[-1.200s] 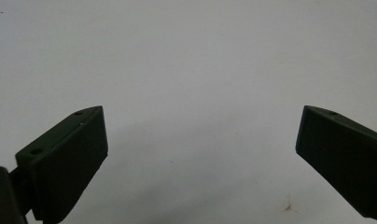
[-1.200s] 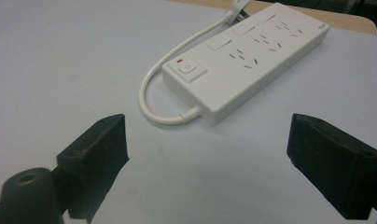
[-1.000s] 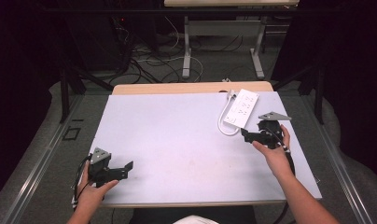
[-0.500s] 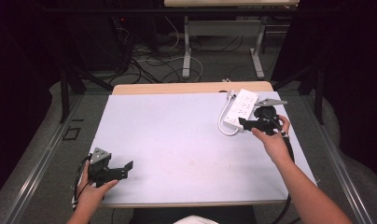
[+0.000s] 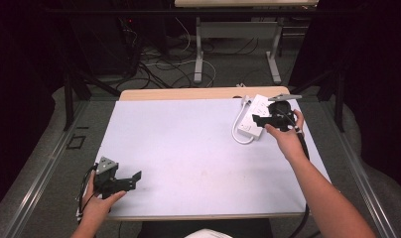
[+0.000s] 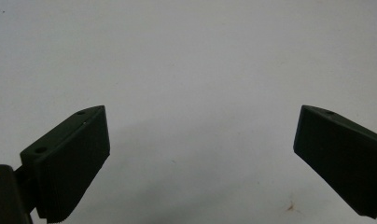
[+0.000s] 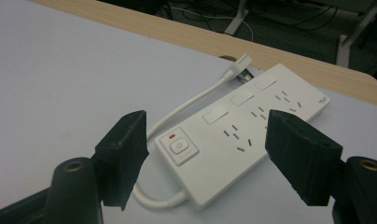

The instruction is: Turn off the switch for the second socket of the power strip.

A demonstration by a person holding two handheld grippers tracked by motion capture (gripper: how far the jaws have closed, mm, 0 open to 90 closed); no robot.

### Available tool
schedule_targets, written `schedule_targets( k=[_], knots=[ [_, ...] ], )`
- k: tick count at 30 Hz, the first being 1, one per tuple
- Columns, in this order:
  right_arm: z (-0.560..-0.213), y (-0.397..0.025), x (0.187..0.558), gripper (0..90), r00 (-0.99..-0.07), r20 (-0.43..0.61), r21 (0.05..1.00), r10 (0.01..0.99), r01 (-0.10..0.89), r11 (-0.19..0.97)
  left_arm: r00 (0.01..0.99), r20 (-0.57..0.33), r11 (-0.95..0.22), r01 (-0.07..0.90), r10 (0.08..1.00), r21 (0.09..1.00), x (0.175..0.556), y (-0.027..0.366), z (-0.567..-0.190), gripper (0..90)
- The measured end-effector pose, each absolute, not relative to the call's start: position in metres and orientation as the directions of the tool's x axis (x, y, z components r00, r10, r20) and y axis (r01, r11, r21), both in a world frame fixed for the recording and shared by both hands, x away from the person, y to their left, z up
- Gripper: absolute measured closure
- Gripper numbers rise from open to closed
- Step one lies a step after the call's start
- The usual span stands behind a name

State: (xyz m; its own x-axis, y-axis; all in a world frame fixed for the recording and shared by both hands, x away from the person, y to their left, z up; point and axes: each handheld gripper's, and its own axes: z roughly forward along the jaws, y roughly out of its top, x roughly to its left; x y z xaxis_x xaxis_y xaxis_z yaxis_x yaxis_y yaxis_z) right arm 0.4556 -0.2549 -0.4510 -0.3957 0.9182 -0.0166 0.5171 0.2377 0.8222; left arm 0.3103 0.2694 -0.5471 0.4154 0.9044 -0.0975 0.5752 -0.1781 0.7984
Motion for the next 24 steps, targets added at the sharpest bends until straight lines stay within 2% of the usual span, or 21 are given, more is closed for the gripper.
schedule_targets(
  k=[9, 24],
  knots=[
    [-0.446, -0.254, 0.471, 31.5, -0.373, -0.014, 0.838, 0.928, 0.503, 0.214, 0.416, -0.095, -0.182, 0.578, 0.904, 0.796, 0.311, 0.27, -0.547, 3.6],
    [-0.455, -0.248, 0.498, 30.4, -0.326, -0.049, 0.805, 0.944, 0.546, 0.23, 0.414, -0.101, -0.177, 0.579, 0.905, 0.796, 0.311, 0.271, -0.548, 3.8]
  ],
)
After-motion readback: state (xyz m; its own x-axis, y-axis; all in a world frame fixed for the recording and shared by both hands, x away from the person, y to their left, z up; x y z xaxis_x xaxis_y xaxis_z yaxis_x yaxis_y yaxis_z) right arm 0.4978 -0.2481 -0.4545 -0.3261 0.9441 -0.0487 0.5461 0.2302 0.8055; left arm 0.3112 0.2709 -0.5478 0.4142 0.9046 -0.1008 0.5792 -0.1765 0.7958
